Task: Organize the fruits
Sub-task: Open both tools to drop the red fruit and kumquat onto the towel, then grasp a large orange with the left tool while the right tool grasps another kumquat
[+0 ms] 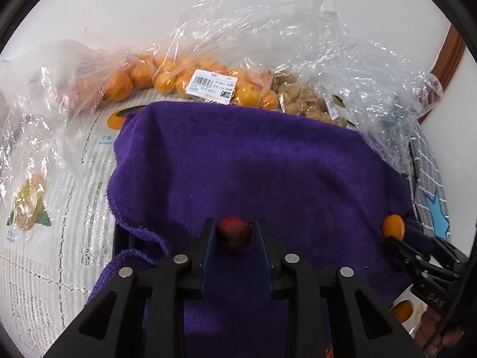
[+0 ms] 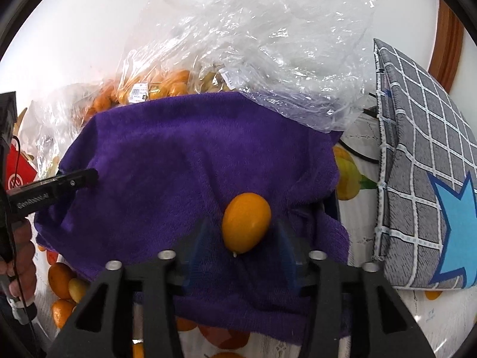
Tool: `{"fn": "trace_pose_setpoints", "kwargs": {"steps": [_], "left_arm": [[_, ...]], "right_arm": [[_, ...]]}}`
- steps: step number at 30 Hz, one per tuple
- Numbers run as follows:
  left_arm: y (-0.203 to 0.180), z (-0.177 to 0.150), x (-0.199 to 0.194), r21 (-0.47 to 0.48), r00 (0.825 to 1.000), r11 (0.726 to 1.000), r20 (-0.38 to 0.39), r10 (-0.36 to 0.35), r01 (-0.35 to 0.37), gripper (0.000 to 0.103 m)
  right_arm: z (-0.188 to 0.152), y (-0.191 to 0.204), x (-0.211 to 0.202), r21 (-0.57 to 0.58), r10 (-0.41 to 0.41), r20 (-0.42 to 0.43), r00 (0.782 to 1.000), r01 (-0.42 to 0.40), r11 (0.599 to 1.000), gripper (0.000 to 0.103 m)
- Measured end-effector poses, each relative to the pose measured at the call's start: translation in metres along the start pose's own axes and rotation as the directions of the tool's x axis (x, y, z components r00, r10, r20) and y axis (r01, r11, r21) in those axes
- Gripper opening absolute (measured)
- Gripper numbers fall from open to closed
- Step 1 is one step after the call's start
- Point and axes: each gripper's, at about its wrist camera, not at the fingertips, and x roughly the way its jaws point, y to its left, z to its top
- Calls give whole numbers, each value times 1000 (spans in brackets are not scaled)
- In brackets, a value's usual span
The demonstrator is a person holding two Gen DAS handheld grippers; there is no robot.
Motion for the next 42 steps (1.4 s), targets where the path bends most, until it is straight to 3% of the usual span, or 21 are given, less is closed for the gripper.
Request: {"fn": "trace_pose_setpoints", "kwargs": {"steps": [1,3,5,21,28,42], "left_arm": [[0,0,-1,2,1000,1000,0,7,-7,30],[1,-1,-6,3,1000,1000,10,11,-11,46],[2,-2,-14,3,1000,1000,23,8,-8,51],[3,-27,-103,-40,991,999,136,-12,17,51],[11,-47,-138,-73,982,997,190,3,11,51],[11,-95,-148,-72,985,997,170,20,-8,51]], "right_arm": [[-1,0,-3,4,-7,2,1000,7,1000,59],[-3,-2,-9,13,-11,8,1000,11,1000,60],[-5,-4,-14,25,-11,2,1000,11,1000,61],[-31,-5,-102,43,-68,128,989,63,997,61],[-56,-12,-121,53,-34,138,990,27,998,61],[-106,-31,-136,69,-52,180,982,40,997,45]]}}
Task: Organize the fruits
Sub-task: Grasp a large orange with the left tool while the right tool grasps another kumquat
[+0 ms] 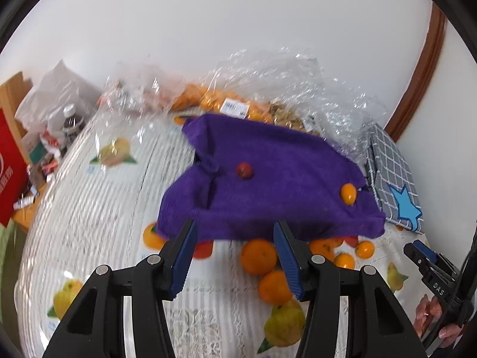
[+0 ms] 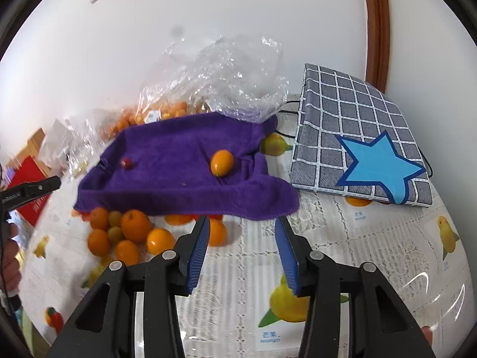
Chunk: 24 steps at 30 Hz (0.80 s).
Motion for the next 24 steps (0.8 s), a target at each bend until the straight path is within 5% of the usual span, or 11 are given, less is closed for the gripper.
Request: {"fn": "trace_pose_setpoints", "kwargs": {"steps": [6,15,24], "left_arm": [[10,-21,7,-30,998,999,-61,-14,12,48],[6,-28,2,-4,999,1000,-42,-24,24,49],[-14,-51,23,3,994,995,-42,-100,100,49]], "right_arm": [[-11,6,23,0,31,-45,999,-31,1000,43],[-17,21,66,-8,112,-112,987,-113,994,43],[-16,22,77,-28,161,-75,984,-164,986,34]]}}
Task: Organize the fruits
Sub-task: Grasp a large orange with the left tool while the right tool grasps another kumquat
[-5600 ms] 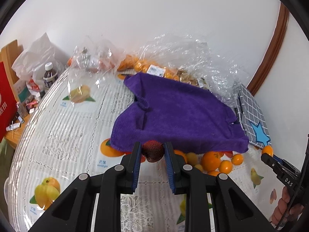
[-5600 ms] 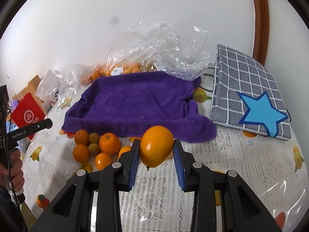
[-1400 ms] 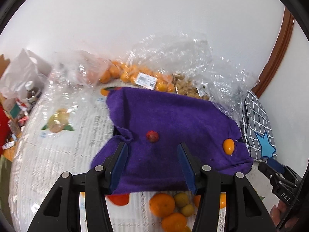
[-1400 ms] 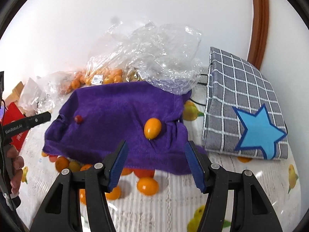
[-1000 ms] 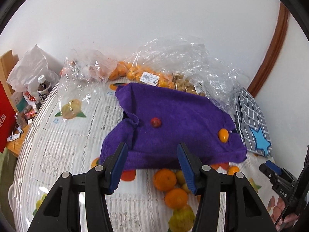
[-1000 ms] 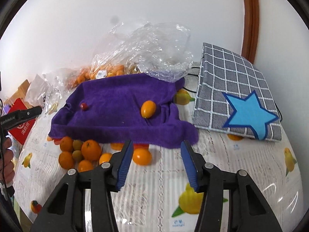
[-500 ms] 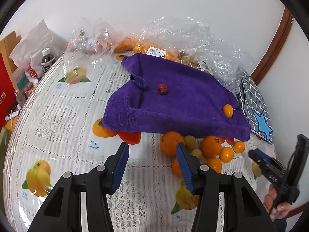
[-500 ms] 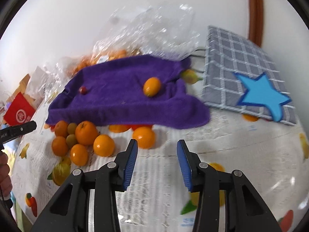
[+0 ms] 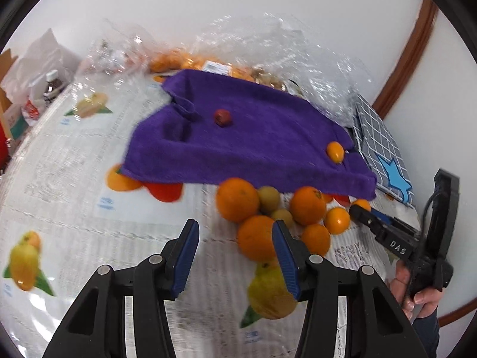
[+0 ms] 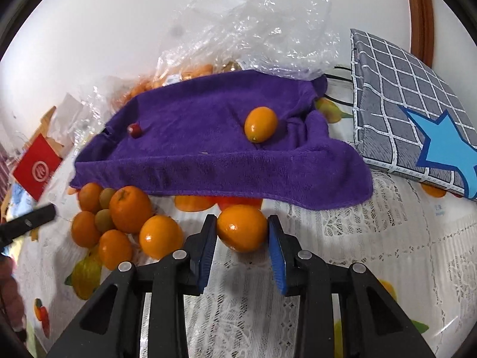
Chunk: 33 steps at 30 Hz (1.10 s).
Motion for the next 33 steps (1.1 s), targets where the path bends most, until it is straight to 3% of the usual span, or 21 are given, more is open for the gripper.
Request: {"fn": "trace_pose_setpoints", "kwargs": {"steps": [5,16,18,23,33], "left_arm": [[-17,-9,15,40,1000,999,-1,-24,24,49],[-27,-18,28,65,997,996,44,65,-68,49],[-26,-19,28,57,998,998,42,36,-39,37],[-20,-25,22,8,998,999,56,-36,35,37],[3,-32,3,-82,977,982,148,-155,168,37]], "right_arm": [[-10,-7,-14,6,-17,21,1000,17,1000,34],[-21,-5,-29,-17,5,41,999,-5,1000,34],[-21,-5,-27,-18,13,32,999,-12,1000,34],[-22,4,-28,-69,54,28,998,-52,996,34],[-24,0,-35,-54,86,65,994,-82,995,34]]}}
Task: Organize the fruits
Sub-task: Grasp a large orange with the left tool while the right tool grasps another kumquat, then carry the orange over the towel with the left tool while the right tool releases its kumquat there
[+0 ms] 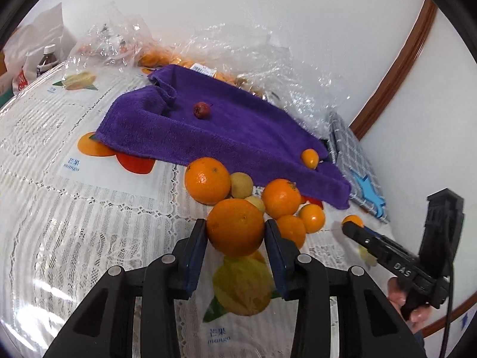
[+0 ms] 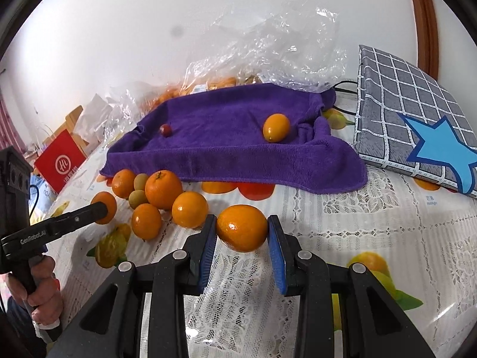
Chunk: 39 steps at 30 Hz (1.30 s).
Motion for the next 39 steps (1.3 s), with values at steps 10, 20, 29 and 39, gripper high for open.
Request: {"fn": "trace_pose_setpoints", "kwargs": {"steps": [10,20,29,39], "left_arm": [[-5,15,-7,27,999,999,17,27,-28,37],[-7,94,-9,63,987,992,123,101,-109,37],[-3,141,45,94,982,983,117,146,-158,37],[8,138,76,102,988,984,44,145,-149,37]], "right_arm": [[12,-7,-6,76,103,7,995,-103,992,34],[84,7,-7,32,61,127,990,-66,997,34],[136,-3,37,50,5,140,990,-12,999,34],[122,-4,90,6,-6,29,1000,6,1000,34]]}}
